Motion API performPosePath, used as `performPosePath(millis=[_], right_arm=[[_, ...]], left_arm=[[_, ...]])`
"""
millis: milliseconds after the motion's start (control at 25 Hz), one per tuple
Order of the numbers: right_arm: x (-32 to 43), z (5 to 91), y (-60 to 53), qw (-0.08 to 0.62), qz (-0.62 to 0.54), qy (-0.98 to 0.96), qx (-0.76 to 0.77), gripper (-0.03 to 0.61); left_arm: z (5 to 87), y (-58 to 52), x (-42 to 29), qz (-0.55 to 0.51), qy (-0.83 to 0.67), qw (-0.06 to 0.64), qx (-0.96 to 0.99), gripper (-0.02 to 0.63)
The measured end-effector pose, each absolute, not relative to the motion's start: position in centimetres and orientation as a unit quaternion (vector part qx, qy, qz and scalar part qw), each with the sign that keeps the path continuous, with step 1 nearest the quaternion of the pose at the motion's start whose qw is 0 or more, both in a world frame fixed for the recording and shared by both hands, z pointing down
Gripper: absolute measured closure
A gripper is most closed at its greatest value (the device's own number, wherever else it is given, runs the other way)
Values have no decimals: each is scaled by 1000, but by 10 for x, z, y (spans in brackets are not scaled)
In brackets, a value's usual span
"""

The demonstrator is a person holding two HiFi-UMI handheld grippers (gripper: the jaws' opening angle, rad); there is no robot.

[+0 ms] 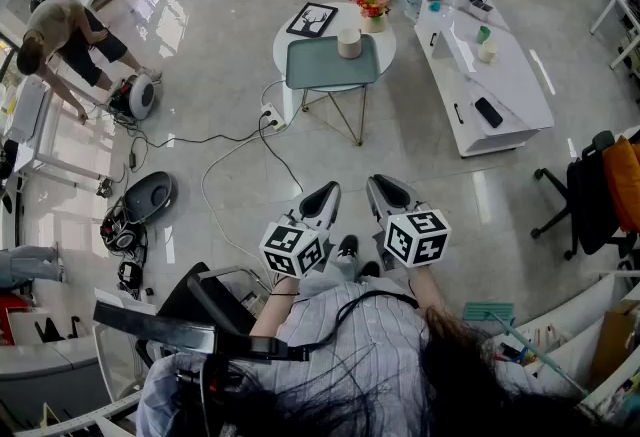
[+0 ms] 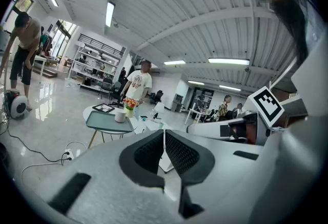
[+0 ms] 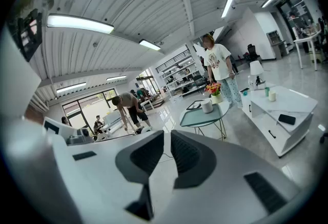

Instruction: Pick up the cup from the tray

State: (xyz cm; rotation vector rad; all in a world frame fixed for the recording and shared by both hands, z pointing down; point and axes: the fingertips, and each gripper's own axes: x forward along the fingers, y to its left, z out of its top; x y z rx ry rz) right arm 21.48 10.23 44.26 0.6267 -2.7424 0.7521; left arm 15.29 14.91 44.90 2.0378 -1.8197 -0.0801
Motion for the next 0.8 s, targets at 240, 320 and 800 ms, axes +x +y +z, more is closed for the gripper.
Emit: performPosePath(millis=[240,320,800], right_arm=[[202,440,99,114,252,-937,215,518],[199,440,97,115,252,-936,218,518],[164,441,73,109,256,-931,238,518]], left_arm=[[447,144,139,-30,-649,199,733,600],[446,141,136,-30,-647,199,735,600],[444,113,94,-37,-635,196,747,600]])
